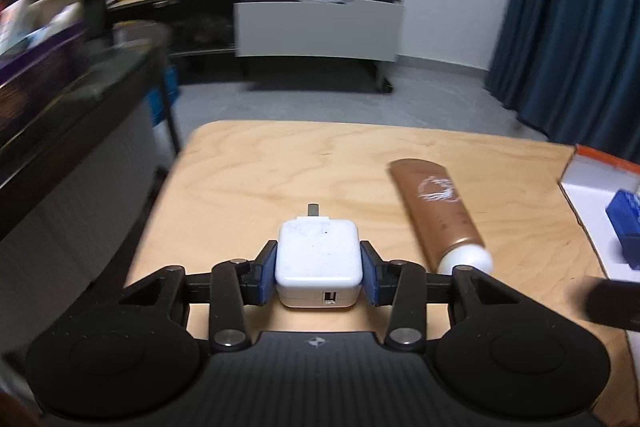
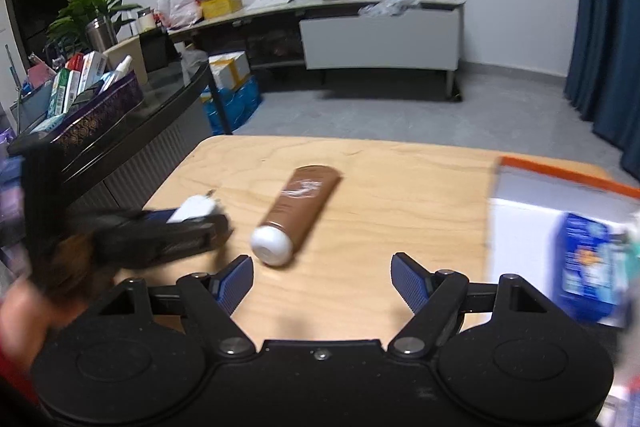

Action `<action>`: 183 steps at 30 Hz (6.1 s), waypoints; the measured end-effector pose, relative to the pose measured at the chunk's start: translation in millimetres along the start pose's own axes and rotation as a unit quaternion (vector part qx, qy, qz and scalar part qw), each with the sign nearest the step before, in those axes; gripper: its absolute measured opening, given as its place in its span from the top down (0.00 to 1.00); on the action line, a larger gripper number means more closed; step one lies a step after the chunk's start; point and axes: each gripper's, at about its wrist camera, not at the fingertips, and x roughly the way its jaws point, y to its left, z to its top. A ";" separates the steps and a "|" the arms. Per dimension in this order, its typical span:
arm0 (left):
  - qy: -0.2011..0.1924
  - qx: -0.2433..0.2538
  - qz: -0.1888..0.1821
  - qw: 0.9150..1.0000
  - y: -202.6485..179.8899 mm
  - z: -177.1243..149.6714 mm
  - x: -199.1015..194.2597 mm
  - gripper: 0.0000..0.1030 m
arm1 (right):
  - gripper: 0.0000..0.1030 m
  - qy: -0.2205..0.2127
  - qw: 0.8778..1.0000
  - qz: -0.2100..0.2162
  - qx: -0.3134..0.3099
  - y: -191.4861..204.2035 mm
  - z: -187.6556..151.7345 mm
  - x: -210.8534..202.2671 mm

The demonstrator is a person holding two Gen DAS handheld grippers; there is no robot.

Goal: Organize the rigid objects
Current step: 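Grasp the white plug adapter with the left gripper while the right grasps the brown hand cream tube, then carry the white adapter with the left gripper while the right carries the hand cream over the lid, then lower the hand cream with the right gripper while the left lowers the adapter into the lid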

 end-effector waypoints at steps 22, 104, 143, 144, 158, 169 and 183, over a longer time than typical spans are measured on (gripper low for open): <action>-0.034 -0.060 -0.014 0.997 -4.4 -15.3 -68.0 0.59 | 0.54 -0.042 0.997 -0.060 -0.015 26.2 12.7 14.6; -0.036 0.050 -0.113 0.992 -223.5 -76.2 -124.1 0.59 | 0.55 -0.076 0.985 -0.133 0.078 -185.4 -120.8 -221.4; -0.036 0.047 -0.115 0.992 -220.8 -74.0 -118.9 0.59 | 0.54 -0.053 0.988 -0.129 0.069 -184.3 -114.9 -208.0; -0.037 0.046 -0.115 0.992 -220.5 -73.6 -118.8 0.59 | 0.54 -0.051 0.988 -0.130 0.069 -184.6 -114.6 -206.6; -0.026 0.050 -0.112 0.992 -221.4 -73.5 -108.8 0.59 | 0.31 -0.082 0.985 -0.136 0.072 -187.9 -112.9 -202.7; 0.019 0.073 -0.115 0.990 -229.0 -84.8 -86.9 0.56 | 0.23 -0.115 0.980 -0.129 0.096 -191.9 -116.6 -221.9; -0.014 0.076 -0.088 0.993 -236.0 -80.6 -142.8 0.00 | 0.14 -0.127 0.979 -0.130 0.097 -175.2 -128.8 -251.8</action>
